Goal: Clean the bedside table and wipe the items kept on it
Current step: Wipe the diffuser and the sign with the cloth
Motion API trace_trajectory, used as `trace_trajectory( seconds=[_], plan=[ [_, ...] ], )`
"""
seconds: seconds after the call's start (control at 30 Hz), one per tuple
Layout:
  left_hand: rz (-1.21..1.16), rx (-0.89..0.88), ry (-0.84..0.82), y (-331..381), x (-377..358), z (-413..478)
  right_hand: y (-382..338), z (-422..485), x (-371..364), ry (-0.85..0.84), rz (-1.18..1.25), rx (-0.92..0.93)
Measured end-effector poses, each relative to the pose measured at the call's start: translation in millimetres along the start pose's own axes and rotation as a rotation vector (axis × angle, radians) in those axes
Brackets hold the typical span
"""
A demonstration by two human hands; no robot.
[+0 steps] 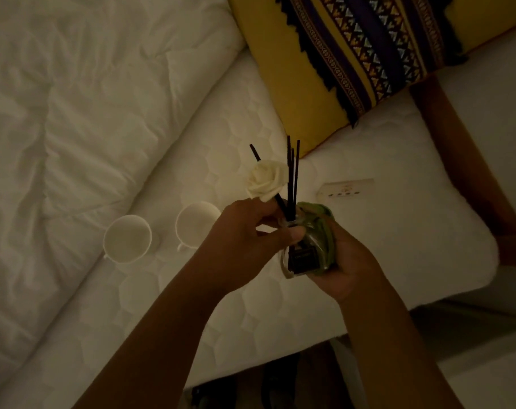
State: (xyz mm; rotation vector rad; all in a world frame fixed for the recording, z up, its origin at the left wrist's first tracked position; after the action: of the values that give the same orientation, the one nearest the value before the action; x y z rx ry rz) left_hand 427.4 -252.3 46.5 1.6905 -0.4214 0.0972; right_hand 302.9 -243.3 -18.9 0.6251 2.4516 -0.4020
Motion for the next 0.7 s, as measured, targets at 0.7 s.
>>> trace_trajectory(
  seconds=[0.7],
  plan=[
    [0.033, 0.054, 0.42, -28, -14, 44, 20, 6, 38, 0.171, -0.063, 0.003]
  ],
)
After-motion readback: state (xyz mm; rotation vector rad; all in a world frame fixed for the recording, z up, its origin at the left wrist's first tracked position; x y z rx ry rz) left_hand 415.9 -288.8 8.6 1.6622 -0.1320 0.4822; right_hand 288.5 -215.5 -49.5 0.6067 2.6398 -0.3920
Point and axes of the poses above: each hand's wrist, its own z-axis towards the middle knuckle, its own x-axis out of the back of the hand, y = z × x, the point moved 6 cm from there along z, towards the middle knuckle, and after that the axes turned 8 degrees about -x, right-handed, at the moved point
